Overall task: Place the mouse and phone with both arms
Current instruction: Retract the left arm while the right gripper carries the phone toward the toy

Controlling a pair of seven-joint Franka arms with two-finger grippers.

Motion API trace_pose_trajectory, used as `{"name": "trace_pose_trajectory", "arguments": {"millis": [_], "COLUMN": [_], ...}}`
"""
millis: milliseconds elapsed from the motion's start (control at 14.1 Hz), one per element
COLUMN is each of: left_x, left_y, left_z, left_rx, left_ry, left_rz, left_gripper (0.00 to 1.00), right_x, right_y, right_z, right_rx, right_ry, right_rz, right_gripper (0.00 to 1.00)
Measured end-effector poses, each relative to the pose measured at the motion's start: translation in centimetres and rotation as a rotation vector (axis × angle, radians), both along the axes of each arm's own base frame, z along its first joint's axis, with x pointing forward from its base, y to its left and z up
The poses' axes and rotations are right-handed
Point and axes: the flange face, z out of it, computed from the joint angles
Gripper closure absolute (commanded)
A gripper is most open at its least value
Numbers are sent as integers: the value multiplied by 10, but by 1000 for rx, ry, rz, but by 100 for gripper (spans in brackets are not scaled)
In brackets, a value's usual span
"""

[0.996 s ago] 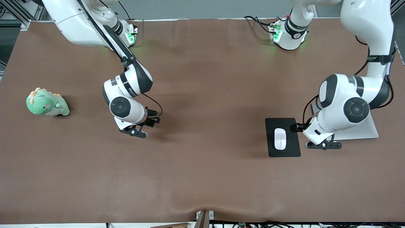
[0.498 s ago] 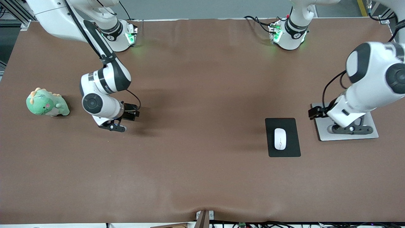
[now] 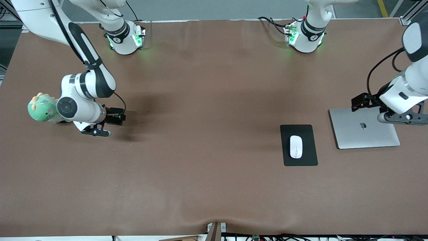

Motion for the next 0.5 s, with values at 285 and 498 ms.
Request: {"name": "trace_pose_trajectory", "arguments": {"millis": [285, 498], "left_x": [-9, -21], "left_y": [-17, -22], "left_z": [42, 69], "left_rx": [0, -2], "left_ry": [31, 34], "left_rz": [-28, -35], "left_gripper": [0, 0], "right_x": [-10, -17], "right_y": [-45, -63], "right_z": [-13, -19], "right_rx": [3, 3], "right_ry": [-34, -51], "right_rz": [24, 41], "right_gripper": [100, 100]}}
